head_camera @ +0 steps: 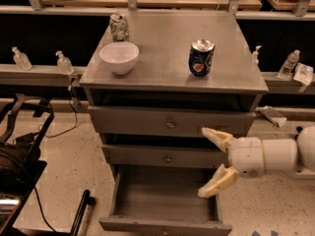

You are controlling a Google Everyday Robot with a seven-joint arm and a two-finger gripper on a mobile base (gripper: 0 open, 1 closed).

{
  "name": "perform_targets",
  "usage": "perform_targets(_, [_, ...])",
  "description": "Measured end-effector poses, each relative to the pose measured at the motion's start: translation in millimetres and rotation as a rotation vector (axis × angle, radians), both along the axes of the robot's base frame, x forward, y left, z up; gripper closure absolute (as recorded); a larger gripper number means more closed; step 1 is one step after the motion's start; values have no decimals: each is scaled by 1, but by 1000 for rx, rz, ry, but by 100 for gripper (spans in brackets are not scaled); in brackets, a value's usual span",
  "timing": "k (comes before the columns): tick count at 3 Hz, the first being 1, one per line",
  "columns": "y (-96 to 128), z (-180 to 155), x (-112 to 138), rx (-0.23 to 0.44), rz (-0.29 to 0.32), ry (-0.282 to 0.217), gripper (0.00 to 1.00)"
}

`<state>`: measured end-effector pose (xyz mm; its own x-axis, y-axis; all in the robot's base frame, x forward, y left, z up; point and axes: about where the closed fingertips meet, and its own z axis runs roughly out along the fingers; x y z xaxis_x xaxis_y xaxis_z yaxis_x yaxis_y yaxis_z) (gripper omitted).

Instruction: Close bottom drawer

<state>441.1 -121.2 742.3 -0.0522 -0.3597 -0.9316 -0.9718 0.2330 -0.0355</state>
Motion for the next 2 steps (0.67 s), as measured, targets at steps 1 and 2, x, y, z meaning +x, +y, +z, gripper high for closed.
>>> perform_targets(1, [24,-31,2,216,3,-55,0])
perform_targets(2, [47,-76,0,366,55,-101,0])
